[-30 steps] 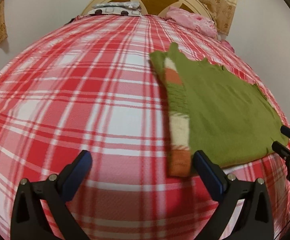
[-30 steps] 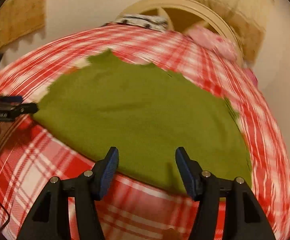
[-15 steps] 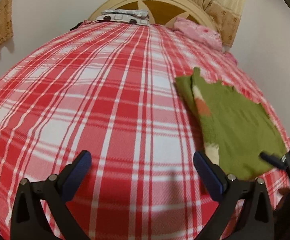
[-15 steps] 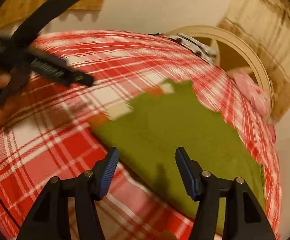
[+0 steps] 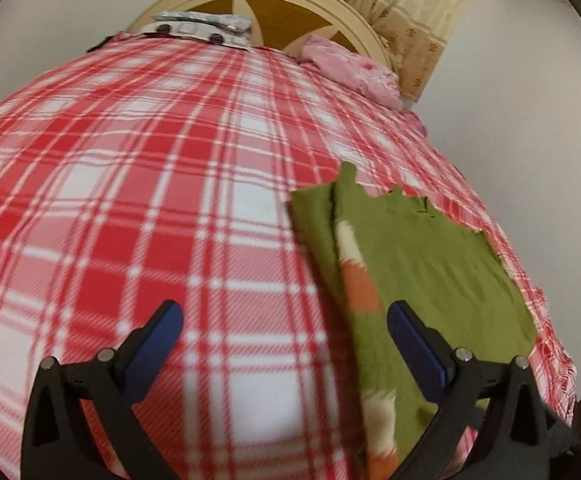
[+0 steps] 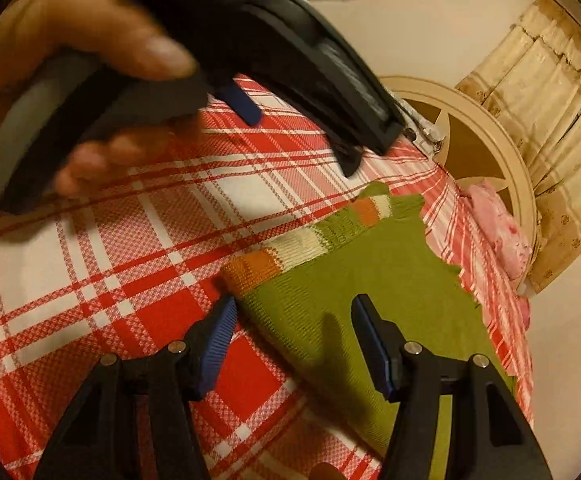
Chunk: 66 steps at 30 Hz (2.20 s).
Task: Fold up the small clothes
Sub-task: 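Grasp the striped side edge of the folded sweater with both grippers, then lift the side edge with both grippers and fold it over the other half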
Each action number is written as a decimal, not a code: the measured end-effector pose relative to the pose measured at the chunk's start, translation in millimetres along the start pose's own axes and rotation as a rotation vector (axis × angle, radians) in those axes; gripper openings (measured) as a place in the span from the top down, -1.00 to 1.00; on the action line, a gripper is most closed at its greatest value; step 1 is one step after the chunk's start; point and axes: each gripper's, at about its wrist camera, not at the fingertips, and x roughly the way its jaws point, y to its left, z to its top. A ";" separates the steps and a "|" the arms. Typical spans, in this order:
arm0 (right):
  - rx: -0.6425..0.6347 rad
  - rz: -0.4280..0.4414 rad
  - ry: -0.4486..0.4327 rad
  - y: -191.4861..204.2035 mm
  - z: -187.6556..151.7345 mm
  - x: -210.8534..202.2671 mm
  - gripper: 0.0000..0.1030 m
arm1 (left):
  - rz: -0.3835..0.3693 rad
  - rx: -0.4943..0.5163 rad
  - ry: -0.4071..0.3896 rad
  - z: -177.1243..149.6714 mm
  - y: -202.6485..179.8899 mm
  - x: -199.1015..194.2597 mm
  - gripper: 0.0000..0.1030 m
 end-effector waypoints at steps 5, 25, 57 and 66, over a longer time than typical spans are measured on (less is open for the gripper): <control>0.005 0.009 0.000 -0.5 1.3 4.6 -0.12 | -0.039 0.024 0.044 9.2 -9.8 25.2 -1.00; 0.039 0.093 -0.029 -6.5 0.0 -5.5 0.82 | -0.182 0.020 0.079 35.0 -15.7 73.4 0.56; 0.629 0.123 -0.129 -194.5 -102.6 -62.1 0.88 | -0.310 -0.034 0.011 75.8 -144.0 57.0 0.74; 0.782 0.102 -0.127 -238.2 -158.9 -69.0 0.88 | -0.331 0.035 0.056 75.9 -214.2 87.7 0.74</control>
